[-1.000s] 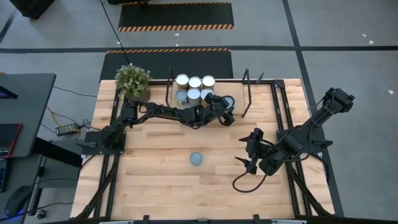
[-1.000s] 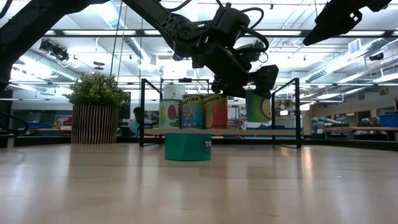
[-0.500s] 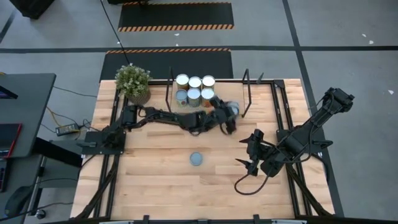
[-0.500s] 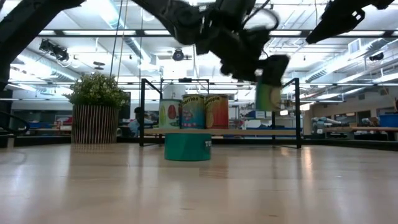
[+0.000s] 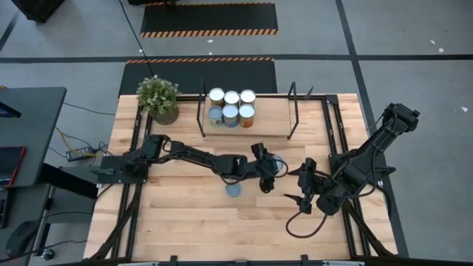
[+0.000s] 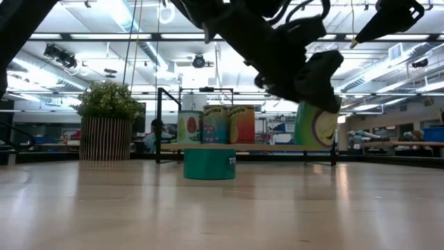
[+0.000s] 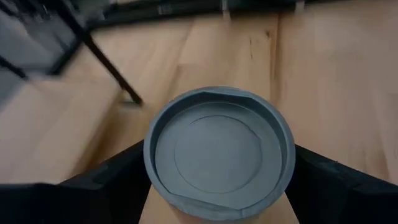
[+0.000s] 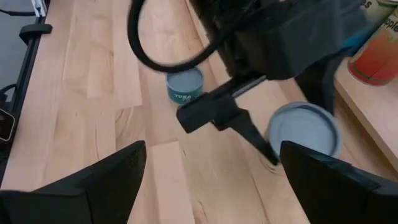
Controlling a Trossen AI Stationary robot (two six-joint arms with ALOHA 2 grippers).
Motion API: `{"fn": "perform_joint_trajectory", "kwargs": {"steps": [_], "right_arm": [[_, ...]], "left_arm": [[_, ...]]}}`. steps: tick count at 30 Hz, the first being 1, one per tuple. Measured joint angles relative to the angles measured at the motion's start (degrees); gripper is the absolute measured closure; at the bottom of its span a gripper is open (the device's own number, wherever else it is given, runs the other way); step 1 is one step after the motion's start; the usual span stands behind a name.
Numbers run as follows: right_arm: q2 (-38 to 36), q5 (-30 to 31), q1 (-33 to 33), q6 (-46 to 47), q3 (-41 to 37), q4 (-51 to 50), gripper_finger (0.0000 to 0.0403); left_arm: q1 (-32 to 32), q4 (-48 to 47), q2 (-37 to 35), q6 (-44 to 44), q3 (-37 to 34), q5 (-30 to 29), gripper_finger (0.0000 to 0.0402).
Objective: Pick and place cans onto a shelf
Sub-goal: Put the canned chicken soup on the shelf
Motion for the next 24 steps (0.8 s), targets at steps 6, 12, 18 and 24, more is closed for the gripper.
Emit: {"fn": "perform_joint_trajectory", "kwargs": {"steps": [6, 12, 18, 24], "right_arm": [[0.0, 0.1, -0.3, 0.2, 0.0, 0.0, 0.0025], [0.0, 0.1, -1.3, -0.1, 0.0, 0.0, 0.0025], [0.0, 0.1, -1.4, -0.2, 0.0, 0.1, 0.0025], [0.0, 0.1, -1.4, -0.2, 0.0, 0.4, 0.0025]], "left_arm": [[-0.2, -7.2, 0.0, -2.6, 0.0, 6.3, 0.0083], [0.1, -7.1, 0.0, -3.0, 0.0, 13.8, 0.0083], [0.3, -7.1, 0.0, -3.6, 0.0, 13.9, 0.0081], [1.1, -7.3, 0.0, -4.7, 0.0, 14.6, 0.0023]]}}
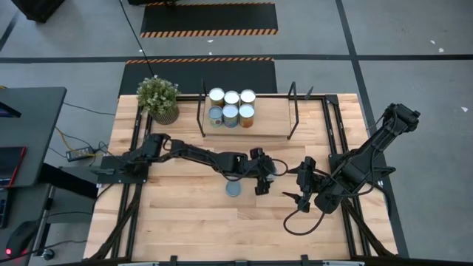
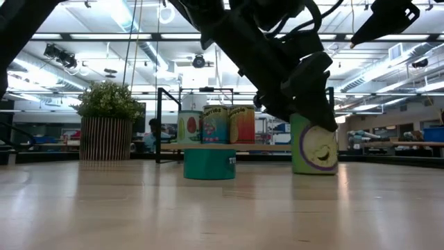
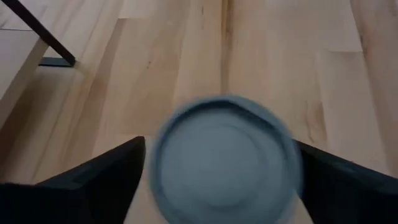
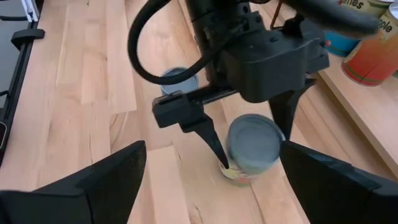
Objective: Pick and place cans onto a shelf
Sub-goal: Put the canned chicken soup on the shelf
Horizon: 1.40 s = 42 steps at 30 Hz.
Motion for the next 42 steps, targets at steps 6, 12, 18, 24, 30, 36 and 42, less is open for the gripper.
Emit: {"fn": "perform_joint_trajectory", "kwargs": {"steps": [6, 12, 18, 24, 30, 36, 42], "right_arm": [[0.0, -0.2, 0.0, 0.0, 0.0, 0.0, 0.0025], [0.0, -1.5, 0.0, 0.4, 0.0, -0.1, 0.0025], [1.2, 0.8, -0.9, -2.0, 0.0, -1.3, 0.0025], [6.4, -2.9, -5.6, -9.8, 0.0, 1.7, 0.0025], [10.5, -9.9, -12.9, -18.1, 0.0, 8.1, 0.0025], [13.8, -17.4, -20.0, -25.0, 0.2, 11.6, 0.0025], [16.9, -19.6, -24.1, -29.8, 3.1, 10.8, 0.0025]], "left_arm": [[0.2, -1.0, -0.6, 1.5, 0.0, 0.3, 0.001], [0.1, -7.6, -6.5, 5.9, 0.0, 3.8, 0.001], [-2.0, -13.7, -11.6, 6.0, -0.4, 3.9, 0.001], [-7.7, -8.3, -12.3, 5.0, -6.8, -0.2, 0.001], [-12.2, -8.2, -12.9, 1.1, -12.2, -10.4, 0.001], [-15.1, -7.6, -15.4, -0.3, -15.1, -13.2, 0.001], [-17.1, -7.0, -20.7, -1.2, -21.6, -15.5, 0.001]]}}
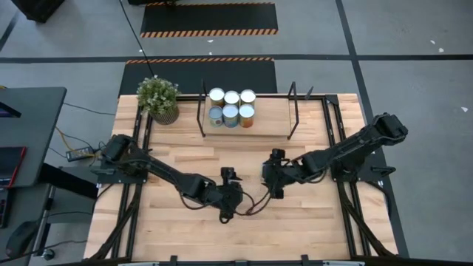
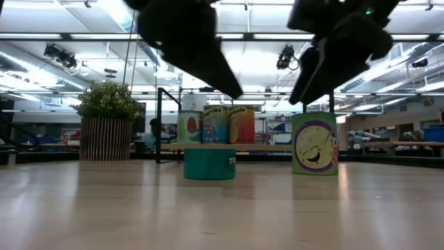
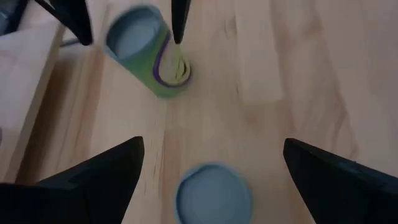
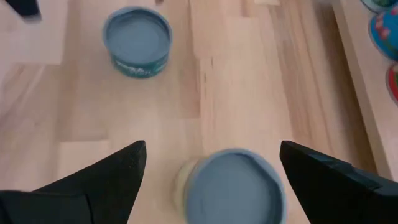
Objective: Pick and place cans onto a shelf
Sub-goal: Put the canned chicken soup on the shelf
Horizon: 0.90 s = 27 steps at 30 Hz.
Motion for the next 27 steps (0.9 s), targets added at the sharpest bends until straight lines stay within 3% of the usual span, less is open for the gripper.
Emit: {"fn": "perform_joint_trajectory", "kwargs": {"steps": [7, 15, 22, 27], "right_arm": [[1.2, -3.7, -4.2, -1.3, 0.2, -3.4, 0.0025], [4.4, -7.4, -6.1, -0.9, 0.1, -6.3, 0.004], [5.3, -7.6, -7.8, -0.5, 0.2, -7.8, 0.0102], [4.1, -5.9, -11.4, -4.0, 2.8, -6.6, 0.011]], "left_arm": [[-1.0, 6.1, -10.5, -4.8, -13.0, 0.6, 0.001], [-2.5, 21.9, -22.6, -5.7, -28.0, 0.4, 0.001], [-2.2, 43.1, -29.4, 0.5, -38.4, 0.1, 0.001], [-1.2, 53.8, -31.2, 8.1, -42.5, -1.2, 0.001]]}}
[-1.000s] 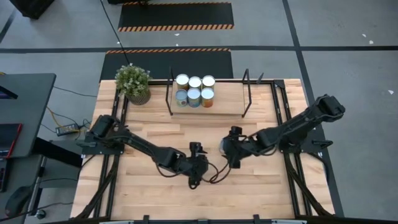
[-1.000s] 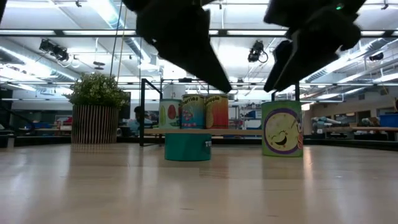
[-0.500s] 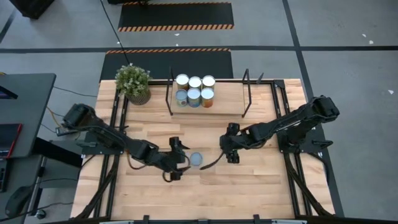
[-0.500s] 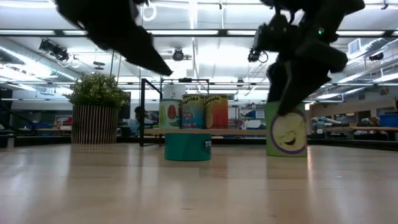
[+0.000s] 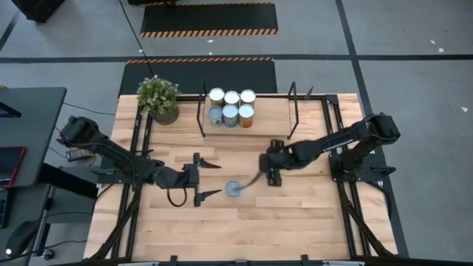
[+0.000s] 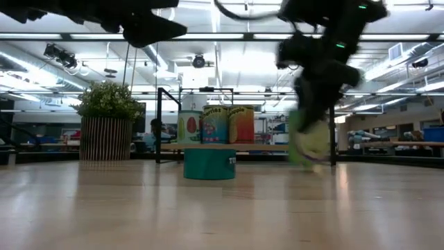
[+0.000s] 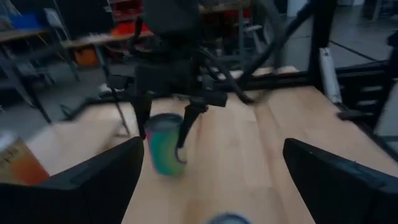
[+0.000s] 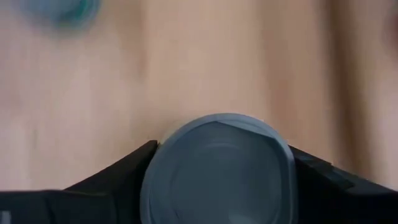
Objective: Pick and place cans onto a shelf
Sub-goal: Put the canned chicken soup on the shelf
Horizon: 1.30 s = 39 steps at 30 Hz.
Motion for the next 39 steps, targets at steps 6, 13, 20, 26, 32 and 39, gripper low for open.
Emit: {"fn": "perform_joint_trajectory", "kwargs": {"steps": [6, 13, 20, 26, 32, 39], "right_arm": [[-0.5, 0.3, -9.4, -5.1, 8.3, -3.6, 0.01], [-0.6, -5.4, -21.5, -12.0, 14.9, -5.1, 0.0106], [-0.6, -9.1, -28.1, -14.0, 15.1, -5.7, 0.0107], [1.0, -9.0, -29.5, -15.9, 15.0, -5.0, 0.0107], [4.2, -8.7, -31.7, -17.1, 15.0, -4.2, 0.0105], [5.0, -12.2, -33.2, -17.5, 15.0, -2.5, 0.0102]], "left_arm": [[3.3, 0.4, 0.1, 2.1, -0.1, -0.3, 0.001], [6.5, -2.7, 0.2, 3.3, -0.2, 2.3, 0.001], [10.6, -5.2, -1.6, 3.6, -0.2, 5.6, 0.001], [12.8, -5.6, -8.0, 4.1, -2.8, 9.1, 0.001], [14.3, -1.5, -19.1, 3.2, -12.5, 9.4, 0.001], [15.5, -0.9, -34.8, 1.2, -21.4, 9.0, 0.001]]}}
